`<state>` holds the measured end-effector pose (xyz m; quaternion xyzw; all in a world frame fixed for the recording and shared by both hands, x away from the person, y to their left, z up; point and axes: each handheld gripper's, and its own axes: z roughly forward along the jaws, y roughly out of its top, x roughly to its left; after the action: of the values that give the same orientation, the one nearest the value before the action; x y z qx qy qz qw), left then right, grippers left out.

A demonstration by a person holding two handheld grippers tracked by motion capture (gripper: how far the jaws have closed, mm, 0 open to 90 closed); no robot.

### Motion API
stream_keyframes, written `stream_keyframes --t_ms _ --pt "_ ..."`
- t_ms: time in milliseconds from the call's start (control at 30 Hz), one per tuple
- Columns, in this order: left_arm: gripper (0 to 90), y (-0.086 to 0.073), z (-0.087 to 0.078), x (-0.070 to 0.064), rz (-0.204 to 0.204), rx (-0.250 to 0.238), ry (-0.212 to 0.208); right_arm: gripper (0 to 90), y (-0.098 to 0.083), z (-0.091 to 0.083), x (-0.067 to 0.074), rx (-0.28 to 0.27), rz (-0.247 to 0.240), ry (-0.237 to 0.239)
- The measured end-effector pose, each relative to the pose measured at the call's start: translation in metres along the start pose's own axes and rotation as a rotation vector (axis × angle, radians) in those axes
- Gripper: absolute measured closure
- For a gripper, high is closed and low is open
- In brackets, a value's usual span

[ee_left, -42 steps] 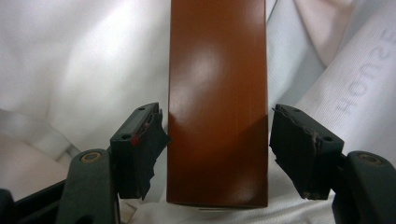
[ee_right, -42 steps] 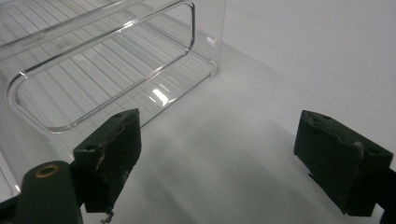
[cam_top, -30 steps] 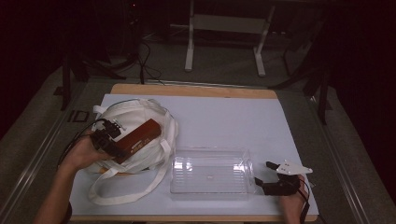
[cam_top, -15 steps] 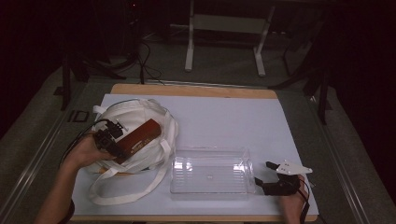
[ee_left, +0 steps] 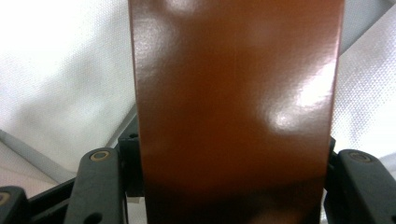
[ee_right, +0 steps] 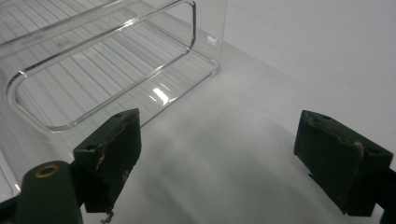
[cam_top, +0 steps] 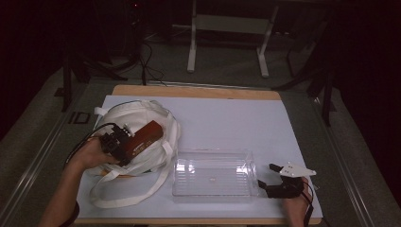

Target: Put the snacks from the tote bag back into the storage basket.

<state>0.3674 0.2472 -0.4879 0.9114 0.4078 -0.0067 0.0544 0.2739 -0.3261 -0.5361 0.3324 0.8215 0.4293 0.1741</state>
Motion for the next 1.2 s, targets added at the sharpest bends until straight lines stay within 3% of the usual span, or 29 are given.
stream_keyframes --t_ms 267,500,1200 --pt "38.9 0.0014 0.003 -0.0009 0.007 0.02 0.005 14.9 0.0 0.0001 0.0 0.001 0.001 0.001" --pt "39.2 -0.0006 0.0064 0.002 -0.012 0.017 -0.019 14.9 0.0 0.0002 0.0 0.0 0.002 0.001" --pt "41.0 0.0019 0.0084 0.0016 0.005 0.043 -0.014 14.9 -0.0001 0.0005 -0.0003 0.0 0.002 0.003"
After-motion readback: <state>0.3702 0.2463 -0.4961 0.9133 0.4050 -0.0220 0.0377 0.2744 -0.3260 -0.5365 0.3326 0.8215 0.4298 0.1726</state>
